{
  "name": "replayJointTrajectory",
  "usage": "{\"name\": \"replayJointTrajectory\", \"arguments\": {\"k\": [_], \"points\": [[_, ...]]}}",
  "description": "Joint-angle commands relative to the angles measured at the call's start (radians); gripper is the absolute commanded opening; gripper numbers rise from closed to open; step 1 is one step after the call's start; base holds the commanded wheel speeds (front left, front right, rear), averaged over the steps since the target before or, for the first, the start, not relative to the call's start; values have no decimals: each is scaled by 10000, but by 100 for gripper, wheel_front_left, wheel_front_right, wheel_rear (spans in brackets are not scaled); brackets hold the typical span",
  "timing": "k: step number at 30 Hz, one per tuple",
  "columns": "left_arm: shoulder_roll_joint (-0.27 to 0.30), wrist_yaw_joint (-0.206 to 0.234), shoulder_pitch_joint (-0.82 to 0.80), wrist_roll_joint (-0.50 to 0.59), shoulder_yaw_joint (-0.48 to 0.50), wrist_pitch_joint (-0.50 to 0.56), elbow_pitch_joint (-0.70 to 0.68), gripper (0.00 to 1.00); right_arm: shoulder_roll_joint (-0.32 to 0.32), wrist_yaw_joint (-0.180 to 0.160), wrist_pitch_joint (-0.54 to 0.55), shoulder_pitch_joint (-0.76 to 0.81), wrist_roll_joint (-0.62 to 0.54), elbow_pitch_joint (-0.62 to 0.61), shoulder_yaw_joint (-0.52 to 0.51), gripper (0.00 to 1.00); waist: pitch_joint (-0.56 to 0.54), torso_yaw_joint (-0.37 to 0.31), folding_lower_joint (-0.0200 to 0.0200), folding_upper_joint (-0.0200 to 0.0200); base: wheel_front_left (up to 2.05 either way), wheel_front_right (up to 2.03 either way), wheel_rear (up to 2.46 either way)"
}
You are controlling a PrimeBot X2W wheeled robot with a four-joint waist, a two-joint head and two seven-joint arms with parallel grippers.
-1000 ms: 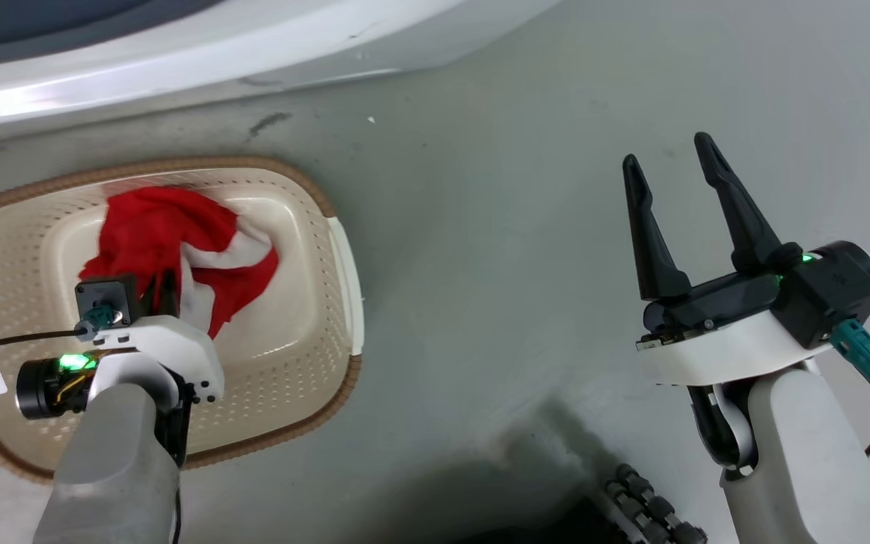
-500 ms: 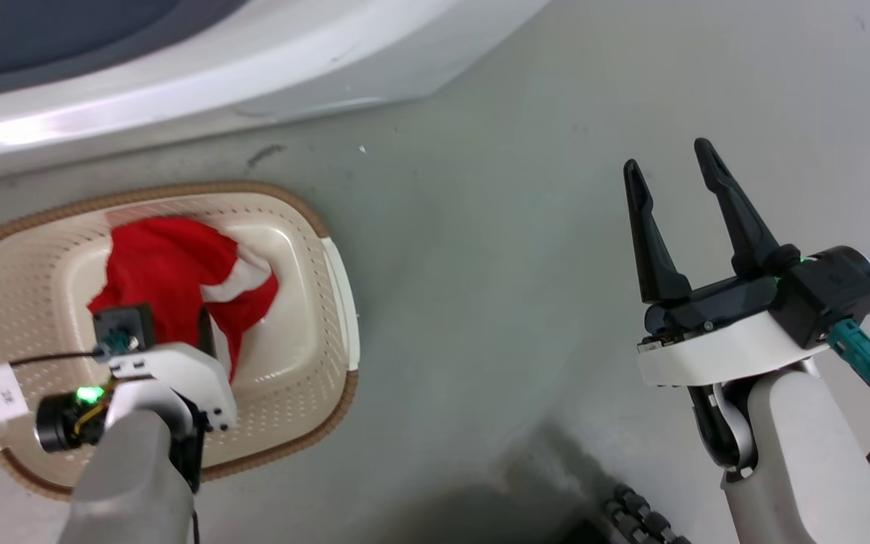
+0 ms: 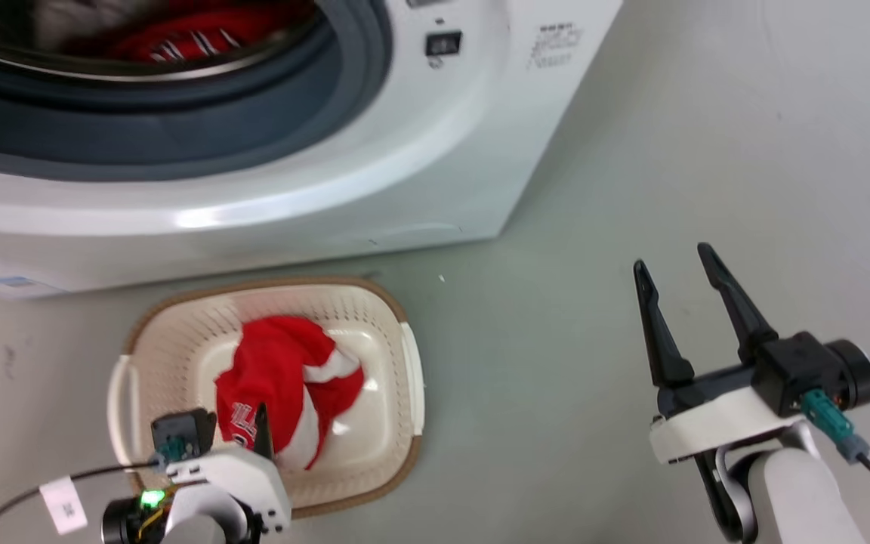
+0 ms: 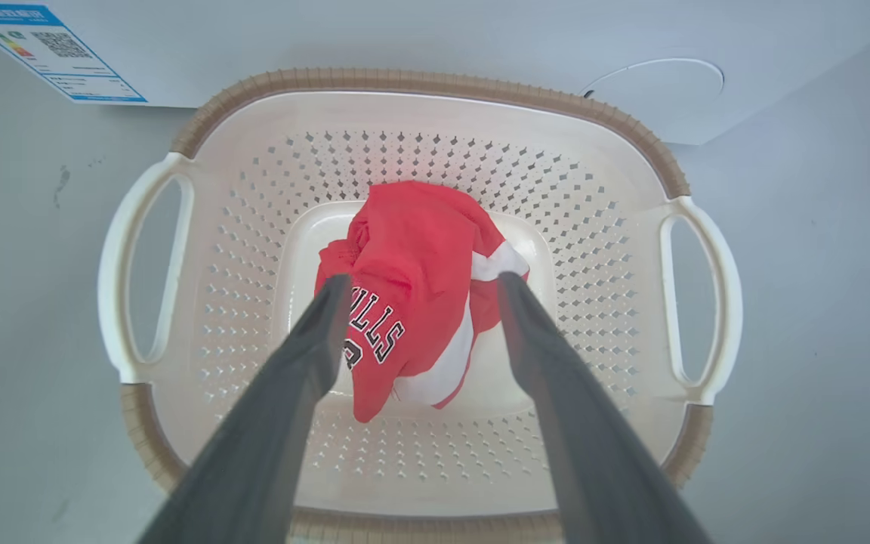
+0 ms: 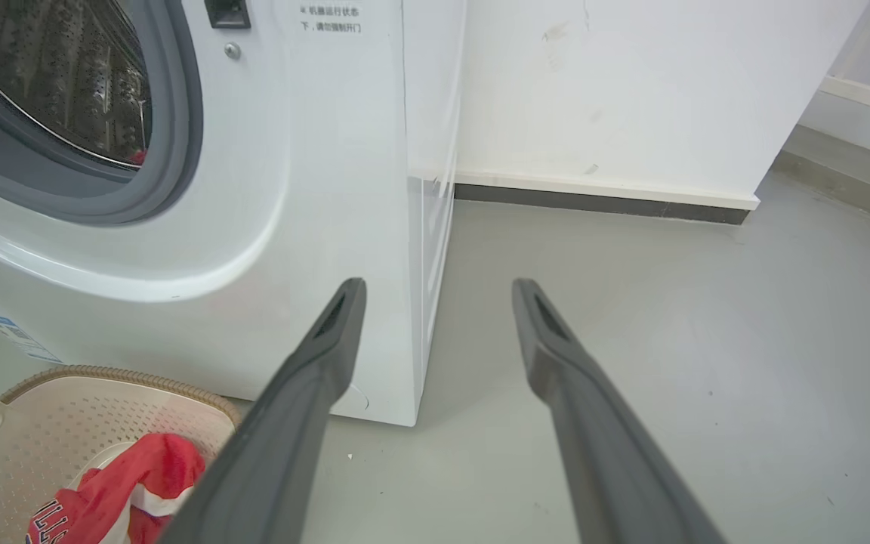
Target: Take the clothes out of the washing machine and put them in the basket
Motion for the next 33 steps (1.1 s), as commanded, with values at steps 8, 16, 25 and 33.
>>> {"name": "replayJointTrajectory", "arguments": {"k": [8, 16, 25, 33], "points": [[-273, -20, 1179, 66, 159, -26, -1290, 100, 11, -9, 338, 899, -268, -237, -297, 100, -1946, 1193, 1, 0, 0, 0, 0], [-336, 22, 1044, 373, 204, -26, -2983, 100, 11, -10, 597, 1339, -313, -598, -391, 100, -2325, 1448, 1, 0, 0, 0, 0], [68, -151, -547, 1026, 94, -26, -3534, 100, 12, -9, 693, 1243, -126, -775, -177, 100, -2135, 1128, 1, 0, 0, 0, 0], [937, -334, -2794, 1539, -223, -24, -2410, 100, 13, -9, 515, 711, 82, -738, 95, 100, -1255, 405, 1, 0, 0, 0, 0]]}}
